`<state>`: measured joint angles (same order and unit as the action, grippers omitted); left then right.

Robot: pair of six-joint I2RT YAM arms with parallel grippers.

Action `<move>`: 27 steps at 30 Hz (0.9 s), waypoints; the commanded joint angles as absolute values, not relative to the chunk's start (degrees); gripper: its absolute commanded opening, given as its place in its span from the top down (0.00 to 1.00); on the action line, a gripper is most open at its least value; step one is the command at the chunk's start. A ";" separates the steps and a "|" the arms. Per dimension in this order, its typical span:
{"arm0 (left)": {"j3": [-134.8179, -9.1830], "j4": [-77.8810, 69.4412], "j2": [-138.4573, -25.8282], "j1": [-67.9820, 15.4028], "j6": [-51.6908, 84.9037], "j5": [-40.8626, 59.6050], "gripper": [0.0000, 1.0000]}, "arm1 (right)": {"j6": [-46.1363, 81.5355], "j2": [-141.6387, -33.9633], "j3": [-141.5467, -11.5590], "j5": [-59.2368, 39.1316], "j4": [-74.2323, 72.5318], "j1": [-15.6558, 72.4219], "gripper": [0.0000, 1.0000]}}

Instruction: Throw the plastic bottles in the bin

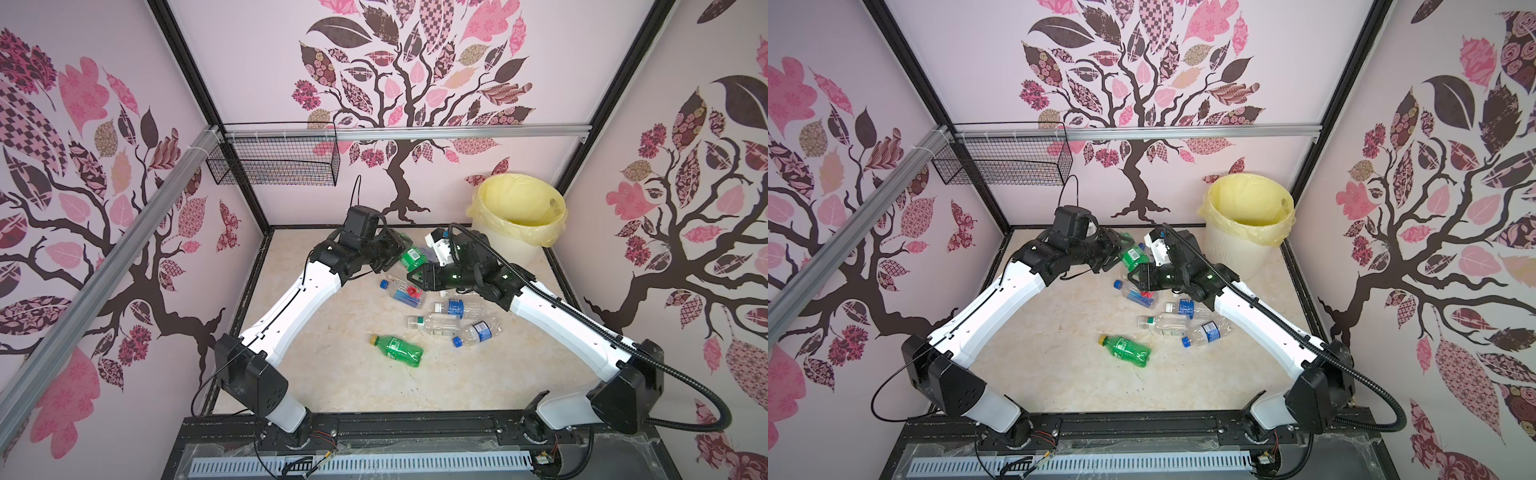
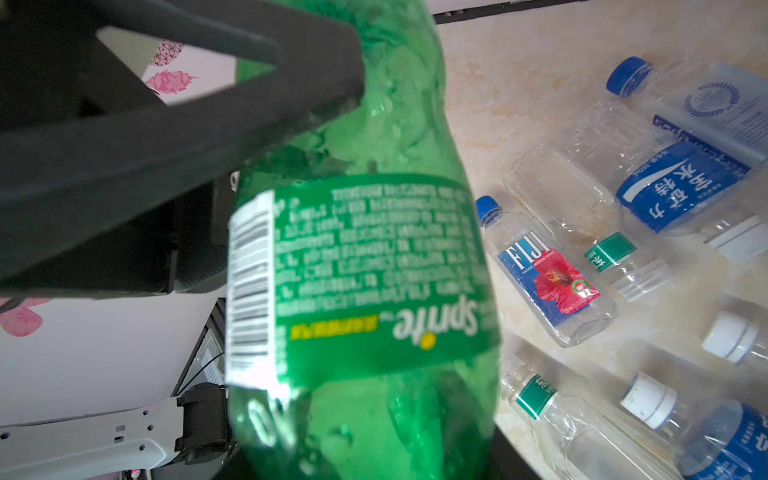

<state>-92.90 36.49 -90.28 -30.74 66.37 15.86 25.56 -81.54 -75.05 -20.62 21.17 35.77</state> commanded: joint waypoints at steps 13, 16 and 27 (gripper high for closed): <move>-102.74 43.64 -91.70 -30.94 64.78 15.21 0.10 | 24.54 -81.70 -77.18 -17.30 21.19 35.77 0.59; -105.24 45.79 -92.26 -30.61 64.51 14.68 0.03 | 24.00 -81.82 -78.85 -16.26 22.51 35.74 0.59; -98.95 45.30 -88.04 -25.17 64.89 17.87 0.03 | 25.91 -85.15 -79.40 -14.21 24.70 35.67 0.63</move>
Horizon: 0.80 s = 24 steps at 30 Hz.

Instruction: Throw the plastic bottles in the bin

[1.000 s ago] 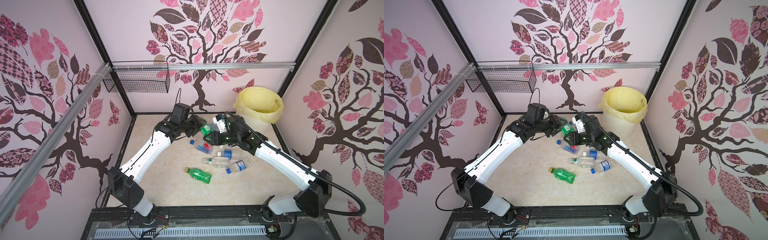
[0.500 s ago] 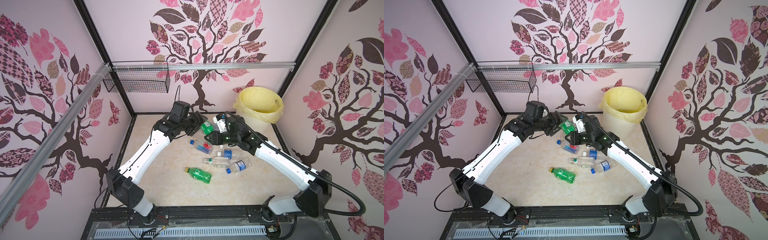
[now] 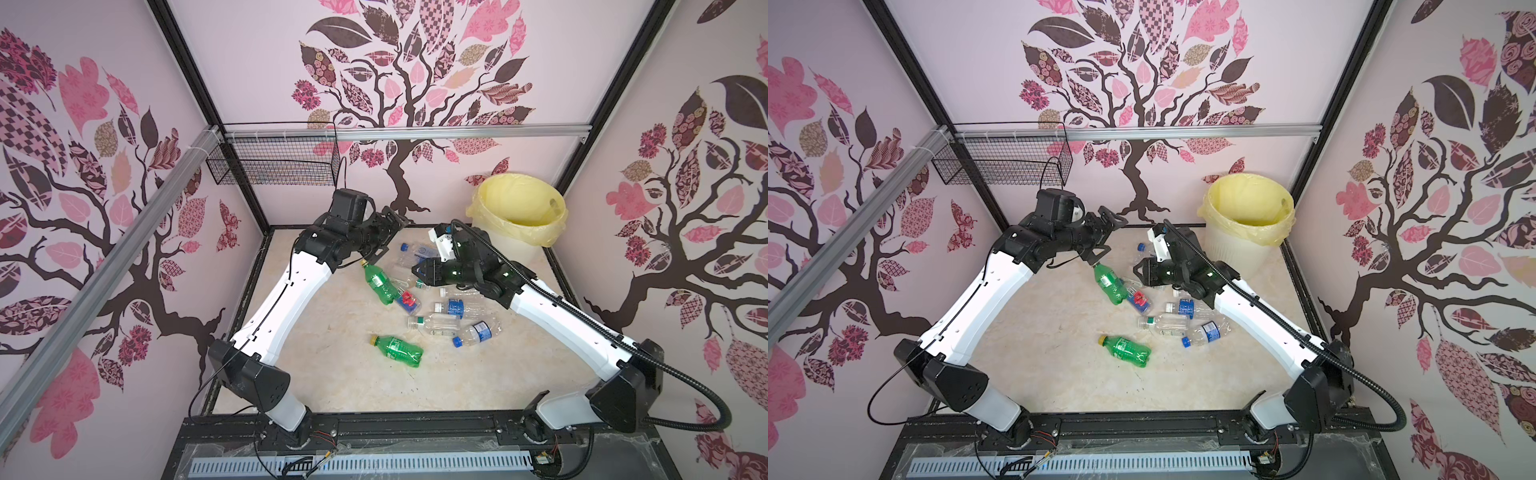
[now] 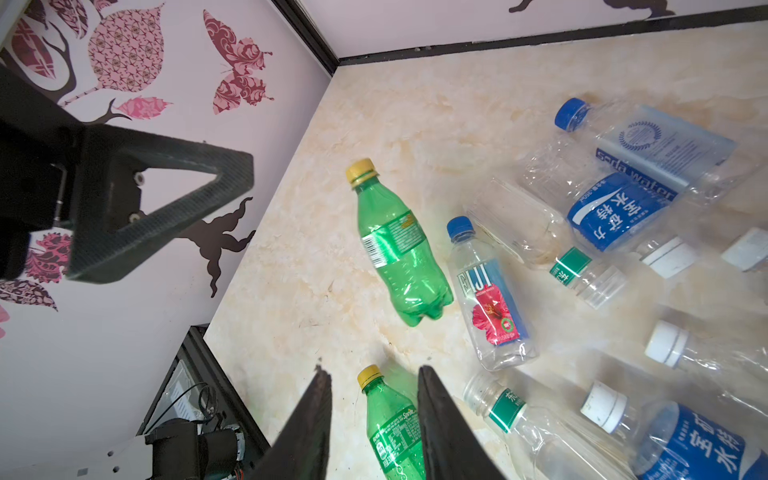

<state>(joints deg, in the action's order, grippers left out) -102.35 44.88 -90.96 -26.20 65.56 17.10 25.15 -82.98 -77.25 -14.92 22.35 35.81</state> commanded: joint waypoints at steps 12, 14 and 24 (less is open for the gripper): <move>-85.60 44.13 -81.79 -14.69 67.33 9.05 0.03 | 25.83 -87.85 -79.22 -15.46 26.67 35.73 0.30; -86.41 48.11 -83.47 -12.96 67.21 6.28 0.03 | 25.60 -87.80 -79.30 -15.64 27.33 35.77 0.20; -87.98 74.65 -93.22 -8.84 54.28 -4.25 0.03 | 23.88 -85.54 -78.33 -15.21 28.76 35.75 0.01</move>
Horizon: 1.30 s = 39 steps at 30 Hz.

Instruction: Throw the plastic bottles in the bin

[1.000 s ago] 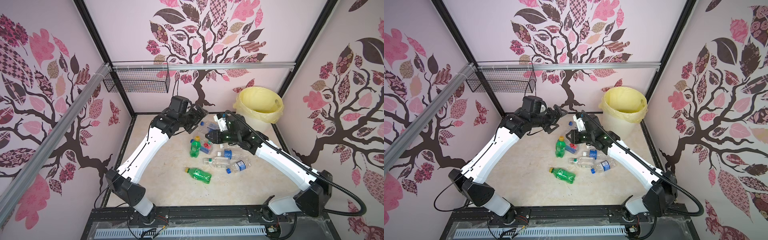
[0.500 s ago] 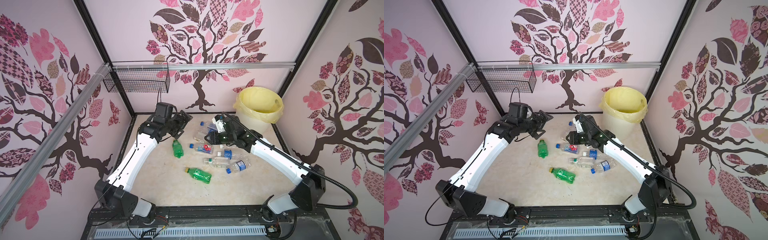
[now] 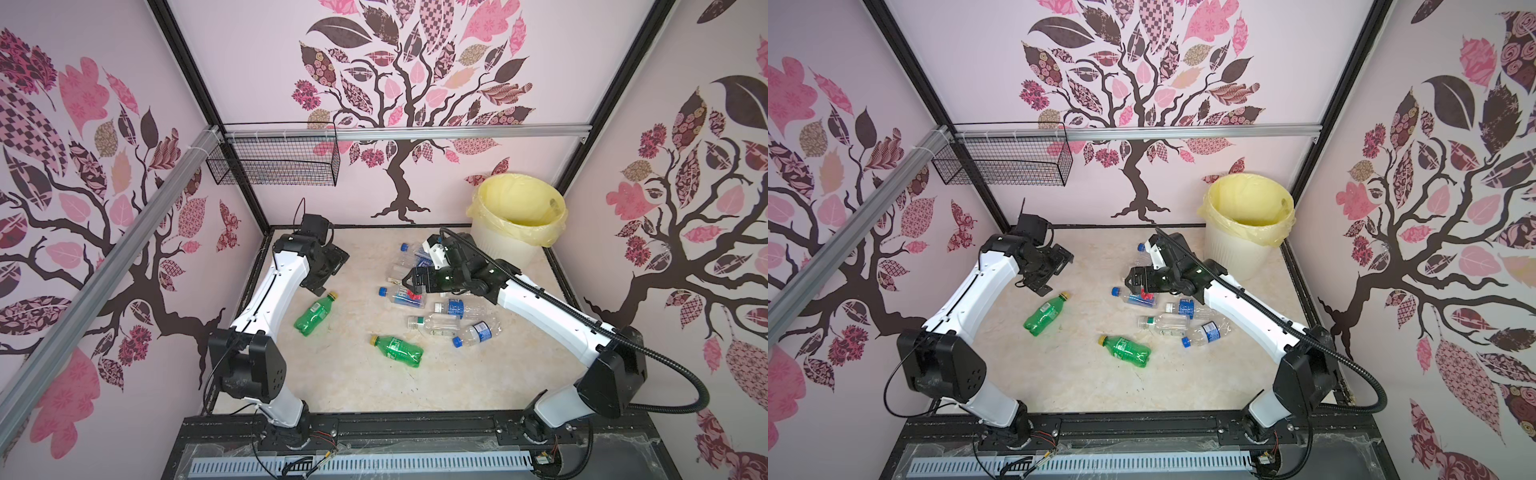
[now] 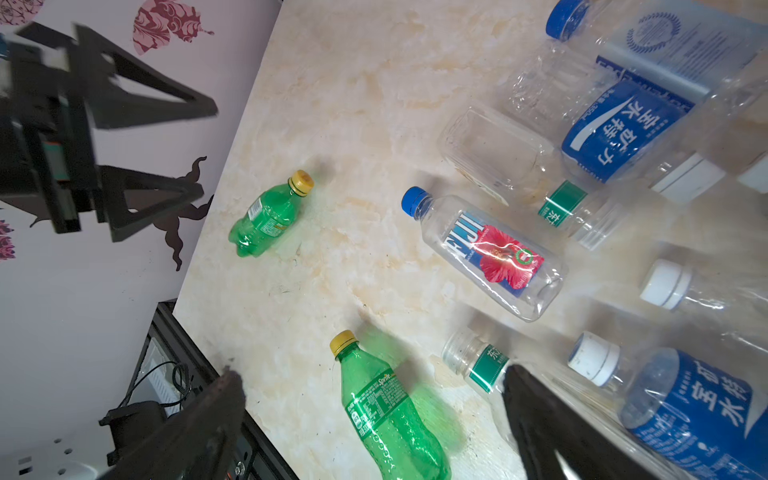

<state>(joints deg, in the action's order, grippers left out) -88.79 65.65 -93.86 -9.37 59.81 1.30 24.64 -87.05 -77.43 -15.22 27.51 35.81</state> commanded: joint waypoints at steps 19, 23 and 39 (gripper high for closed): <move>-81.67 48.80 -104.51 10.09 57.38 -1.19 0.03 | 23.34 -81.29 -72.00 -16.17 31.79 37.58 0.01; -89.84 48.01 -112.80 11.96 60.98 0.12 0.03 | 22.18 -79.47 -70.23 -15.41 33.09 37.61 0.00; -113.44 48.68 -132.52 14.05 71.93 3.50 0.03 | 19.07 -80.06 -68.47 -12.48 34.72 36.10 0.00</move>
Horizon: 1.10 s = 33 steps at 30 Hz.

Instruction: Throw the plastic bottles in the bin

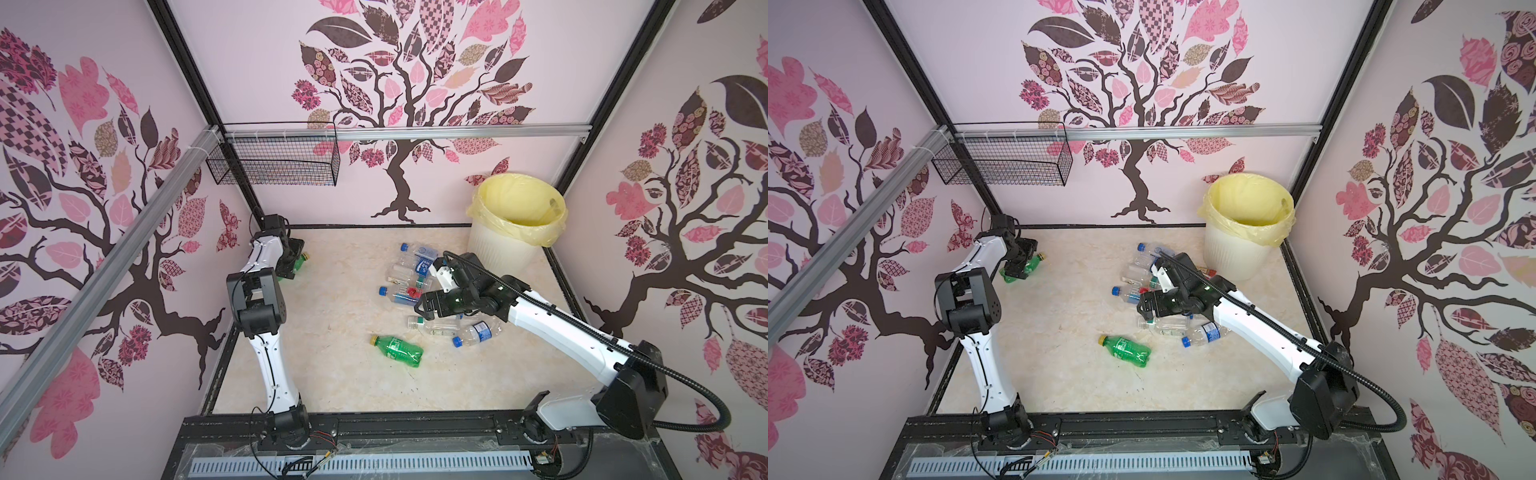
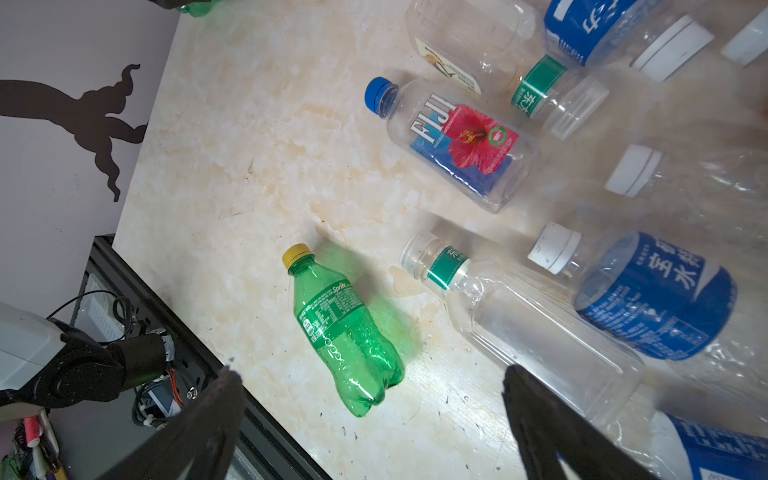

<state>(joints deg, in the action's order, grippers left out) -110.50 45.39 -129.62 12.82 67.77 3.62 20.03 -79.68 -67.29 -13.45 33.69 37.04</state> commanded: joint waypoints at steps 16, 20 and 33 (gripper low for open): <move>-111.64 40.39 -135.09 15.96 73.87 11.96 0.05 | 18.56 -81.20 -68.61 -10.55 34.30 34.93 0.00; -104.03 28.97 -128.46 16.02 71.07 13.66 0.04 | 18.57 -81.17 -69.00 -10.20 34.14 34.79 0.00; -115.61 29.45 -121.85 16.96 62.47 16.05 0.03 | 20.99 -78.05 -66.20 -10.32 27.44 32.31 0.00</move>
